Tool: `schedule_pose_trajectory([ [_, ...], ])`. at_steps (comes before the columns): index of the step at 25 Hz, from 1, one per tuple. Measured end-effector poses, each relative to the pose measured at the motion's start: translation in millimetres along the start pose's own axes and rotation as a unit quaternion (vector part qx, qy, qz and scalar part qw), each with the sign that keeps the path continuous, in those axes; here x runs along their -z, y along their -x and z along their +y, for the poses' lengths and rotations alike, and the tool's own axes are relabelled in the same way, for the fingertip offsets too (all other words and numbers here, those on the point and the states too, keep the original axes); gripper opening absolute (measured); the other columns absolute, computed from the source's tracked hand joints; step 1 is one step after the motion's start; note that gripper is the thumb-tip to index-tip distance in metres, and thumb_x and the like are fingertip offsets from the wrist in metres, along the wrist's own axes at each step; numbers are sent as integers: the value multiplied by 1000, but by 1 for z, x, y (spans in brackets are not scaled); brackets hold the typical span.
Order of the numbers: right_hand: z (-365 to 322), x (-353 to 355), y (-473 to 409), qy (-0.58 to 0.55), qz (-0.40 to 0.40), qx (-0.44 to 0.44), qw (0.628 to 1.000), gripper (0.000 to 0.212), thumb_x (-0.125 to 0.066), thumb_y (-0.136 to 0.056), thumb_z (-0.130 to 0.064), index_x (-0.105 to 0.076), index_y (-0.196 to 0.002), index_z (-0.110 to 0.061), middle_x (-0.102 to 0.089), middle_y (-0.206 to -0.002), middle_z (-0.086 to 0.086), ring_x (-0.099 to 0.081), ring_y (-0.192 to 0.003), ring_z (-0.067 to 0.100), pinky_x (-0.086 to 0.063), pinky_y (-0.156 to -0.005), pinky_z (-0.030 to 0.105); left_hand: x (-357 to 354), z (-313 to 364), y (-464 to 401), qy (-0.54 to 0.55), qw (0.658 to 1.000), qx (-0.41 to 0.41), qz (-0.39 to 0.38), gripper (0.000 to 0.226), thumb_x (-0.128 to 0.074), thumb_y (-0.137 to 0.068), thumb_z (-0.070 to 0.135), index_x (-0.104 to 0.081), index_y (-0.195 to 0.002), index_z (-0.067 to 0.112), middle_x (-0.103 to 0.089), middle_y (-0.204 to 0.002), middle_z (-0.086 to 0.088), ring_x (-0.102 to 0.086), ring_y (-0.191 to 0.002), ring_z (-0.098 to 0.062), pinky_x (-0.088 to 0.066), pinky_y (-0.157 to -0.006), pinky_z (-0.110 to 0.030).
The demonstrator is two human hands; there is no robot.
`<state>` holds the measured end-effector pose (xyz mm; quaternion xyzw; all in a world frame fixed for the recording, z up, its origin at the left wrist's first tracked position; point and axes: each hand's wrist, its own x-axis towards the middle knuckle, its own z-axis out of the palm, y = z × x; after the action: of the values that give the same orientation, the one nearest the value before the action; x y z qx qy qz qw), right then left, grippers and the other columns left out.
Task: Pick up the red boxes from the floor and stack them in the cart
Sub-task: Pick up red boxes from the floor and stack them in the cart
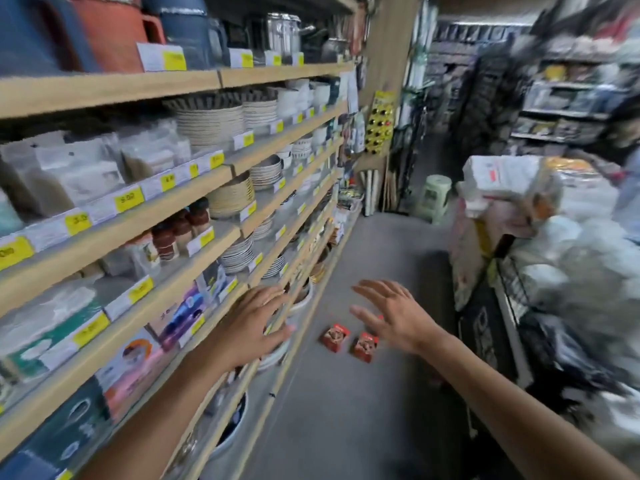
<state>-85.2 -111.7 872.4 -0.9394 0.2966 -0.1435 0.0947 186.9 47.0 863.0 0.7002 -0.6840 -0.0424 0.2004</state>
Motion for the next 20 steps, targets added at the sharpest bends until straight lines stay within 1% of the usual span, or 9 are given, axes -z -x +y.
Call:
schedule_pose_trajectory([
  [4,31,11,16,3,43,-102,994,91,-12,-89,-85,-54,-145,-28,-53,-149,-3,-42,-142,18,-27,-120,38,-17,-6,-52,14,997,-70,-23,81,-30,-82,72,-45,-146,24,-37,-153,6,-27,-143,-13,-18,-114,-24],
  [8,63,14,52,5,68,-190,979,75,-25,-95,-75,-55,-145,-27,-54,-148,-2,-44,-140,18,-30,-119,36,-50,8,-100,40,990,-128,-54,78,-34,-83,71,-47,-144,26,-39,-152,6,-30,-142,-14,-21,-115,-28],
  [9,72,14,62,6,71,-210,975,73,-26,-95,-73,-54,-145,-28,-53,-148,-3,-43,-141,18,-29,-119,36,-60,15,-111,45,986,-147,-65,75,-36,-84,70,-47,-145,27,-39,-152,6,-30,-142,-13,-22,-116,-29],
  [11,92,14,81,7,72,-248,966,72,-24,-96,-74,-51,-147,-30,-51,-150,-5,-39,-143,16,-29,-120,38,-78,29,-134,49,979,-180,-81,65,-46,-90,62,-44,-147,29,-36,-153,8,-28,-142,-11,-20,-115,-26],
  [14,125,12,98,2,73,-287,955,71,-22,-97,-74,-48,-149,-33,-48,-152,-8,-35,-145,14,-28,-121,40,-104,50,-167,58,972,-207,-91,59,-55,-95,51,-40,-148,31,-32,-155,11,-27,-143,-10,-18,-112,-25],
  [18,176,15,105,-13,101,-316,943,71,-24,-97,-73,-49,-148,-31,-49,-151,-7,-37,-143,13,-30,-119,39,-135,76,-218,61,966,-229,-102,57,-56,-94,51,-41,-146,34,-33,-152,14,-28,-142,-9,-26,-116,-31],
  [20,201,13,111,-25,106,-331,937,69,-26,-97,-72,-49,-148,-31,-49,-151,-7,-37,-143,13,-30,-119,39,-152,88,-245,63,962,-244,-108,57,-53,-94,54,-41,-146,34,-35,-151,13,-31,-141,-9,-26,-114,-29],
])
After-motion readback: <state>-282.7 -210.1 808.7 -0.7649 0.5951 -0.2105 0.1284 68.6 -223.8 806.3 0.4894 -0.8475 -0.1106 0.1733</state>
